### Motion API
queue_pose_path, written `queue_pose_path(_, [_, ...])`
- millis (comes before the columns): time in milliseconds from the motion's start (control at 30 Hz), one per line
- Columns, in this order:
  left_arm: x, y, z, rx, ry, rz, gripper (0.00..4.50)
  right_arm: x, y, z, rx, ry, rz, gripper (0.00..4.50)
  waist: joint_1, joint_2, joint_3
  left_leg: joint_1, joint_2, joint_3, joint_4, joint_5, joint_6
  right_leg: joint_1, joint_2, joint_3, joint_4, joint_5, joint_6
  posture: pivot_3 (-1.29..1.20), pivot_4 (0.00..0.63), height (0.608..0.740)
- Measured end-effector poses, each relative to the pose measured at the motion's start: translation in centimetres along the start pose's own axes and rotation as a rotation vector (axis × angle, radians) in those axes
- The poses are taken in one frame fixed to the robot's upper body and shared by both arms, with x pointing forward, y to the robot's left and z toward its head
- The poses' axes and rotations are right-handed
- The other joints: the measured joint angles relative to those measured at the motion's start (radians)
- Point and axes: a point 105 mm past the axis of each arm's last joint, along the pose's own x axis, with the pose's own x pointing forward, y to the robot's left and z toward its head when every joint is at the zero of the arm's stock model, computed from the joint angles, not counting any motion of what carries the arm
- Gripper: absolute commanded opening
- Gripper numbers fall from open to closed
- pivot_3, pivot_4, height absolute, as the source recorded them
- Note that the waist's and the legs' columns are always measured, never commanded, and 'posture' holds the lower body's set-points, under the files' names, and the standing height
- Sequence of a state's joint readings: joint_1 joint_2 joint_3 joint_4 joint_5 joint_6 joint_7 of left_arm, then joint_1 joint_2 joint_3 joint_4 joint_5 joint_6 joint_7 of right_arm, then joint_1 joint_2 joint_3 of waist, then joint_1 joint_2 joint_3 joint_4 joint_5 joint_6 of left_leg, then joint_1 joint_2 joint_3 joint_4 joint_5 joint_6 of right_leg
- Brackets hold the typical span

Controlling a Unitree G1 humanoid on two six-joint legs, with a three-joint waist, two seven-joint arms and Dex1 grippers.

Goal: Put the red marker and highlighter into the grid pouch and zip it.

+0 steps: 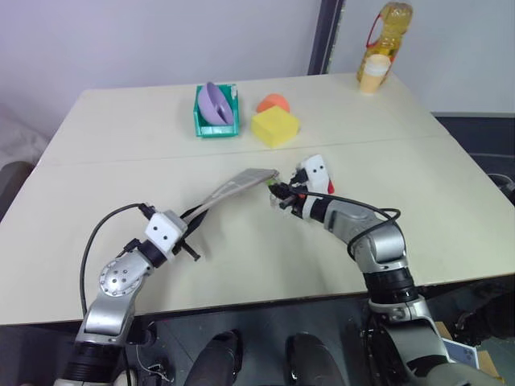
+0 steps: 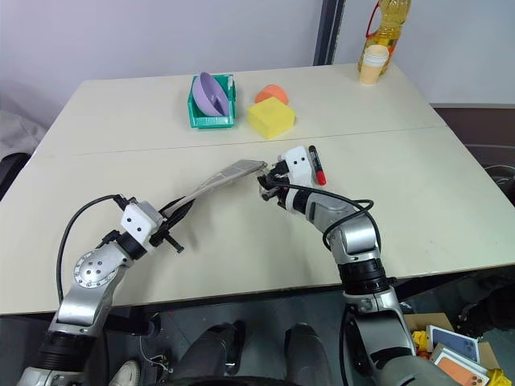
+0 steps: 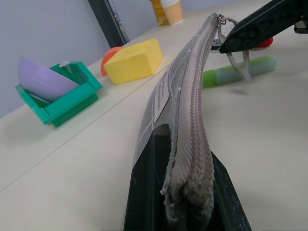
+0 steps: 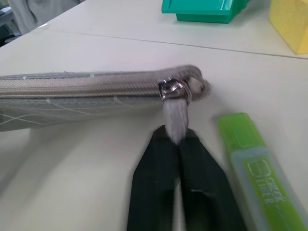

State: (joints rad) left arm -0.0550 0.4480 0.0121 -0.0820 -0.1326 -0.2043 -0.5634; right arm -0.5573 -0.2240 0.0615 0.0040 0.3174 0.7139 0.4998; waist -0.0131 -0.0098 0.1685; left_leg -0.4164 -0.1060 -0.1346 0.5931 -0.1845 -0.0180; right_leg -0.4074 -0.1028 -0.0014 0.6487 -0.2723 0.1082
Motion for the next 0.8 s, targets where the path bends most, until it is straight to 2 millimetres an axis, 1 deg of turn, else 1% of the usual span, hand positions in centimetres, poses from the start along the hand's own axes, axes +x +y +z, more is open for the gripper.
queue_pose_path(100, [0.2,-0.1,0.0,0.002,0.000,-0.001,0.00,0.2,0.8,-0.3,-0.036,0.024,0.030,0.01,0.000,0.000,0.000,0.000,0.000,0.000,0.000,0.000,0.000,0.000,0.000,0.000,0.000,0.000,0.000,0.00,0.150,0.740])
queue_pose_path(200, [0.7,-0.5,0.2,-0.002,-0.009,-0.004,0.00,0.6,2.6,-0.2,-0.093,0.036,0.095,0.01,-0.001,0.000,0.000,0.000,0.000,0.000,0.000,0.000,0.000,0.000,0.000,0.000,0.000,0.000,0.000,0.00,0.150,0.740])
queue_pose_path(267, [1.1,-0.6,0.2,-0.016,-0.010,0.010,0.00,0.8,4.1,-0.3,-0.132,0.052,0.149,0.01,0.000,0.000,0.000,0.000,0.000,0.000,0.000,0.000,0.000,0.000,0.000,0.000,0.000,0.000,0.000,0.00,0.150,0.740])
queue_pose_path(400, [1.9,-1.0,0.3,-0.039,-0.019,0.042,0.00,1.2,8.1,-0.7,-0.211,0.078,0.302,0.01,-0.001,0.000,0.000,0.000,0.000,0.000,0.000,0.000,0.000,0.000,0.000,0.000,0.000,0.000,0.000,0.00,0.150,0.740])
queue_pose_path(500, [2.4,-1.2,0.4,-0.043,-0.021,0.062,0.00,1.5,10.1,-0.7,-0.247,0.093,0.378,0.01,0.000,0.000,0.000,0.000,0.000,0.000,0.001,0.000,0.000,0.000,0.000,0.000,0.000,0.000,0.000,0.00,0.150,0.740])
queue_pose_path(600, [2.7,-1.2,0.6,-0.046,-0.027,0.075,0.00,1.7,11.1,-0.8,-0.277,0.105,0.416,0.01,0.001,0.000,0.000,0.000,0.000,0.000,0.001,0.000,0.000,0.000,0.000,0.000,0.000,0.000,0.000,0.00,0.150,0.740])
queue_pose_path(700, [2.8,-1.3,0.6,-0.047,-0.025,0.074,0.00,1.8,11.3,-0.8,-0.292,0.113,0.420,0.01,0.001,0.000,0.000,0.000,0.000,0.000,0.001,0.000,0.000,0.000,0.000,0.000,0.000,0.000,0.000,0.00,0.150,0.740])
queue_pose_path(800, [2.8,-1.4,0.6,-0.046,-0.027,0.064,0.00,2.0,11.3,-0.3,-0.308,0.113,0.416,0.01,0.001,0.000,0.000,0.000,0.000,0.000,0.001,0.000,0.000,0.000,0.000,-0.001,0.000,0.000,0.000,0.00,0.150,0.740])
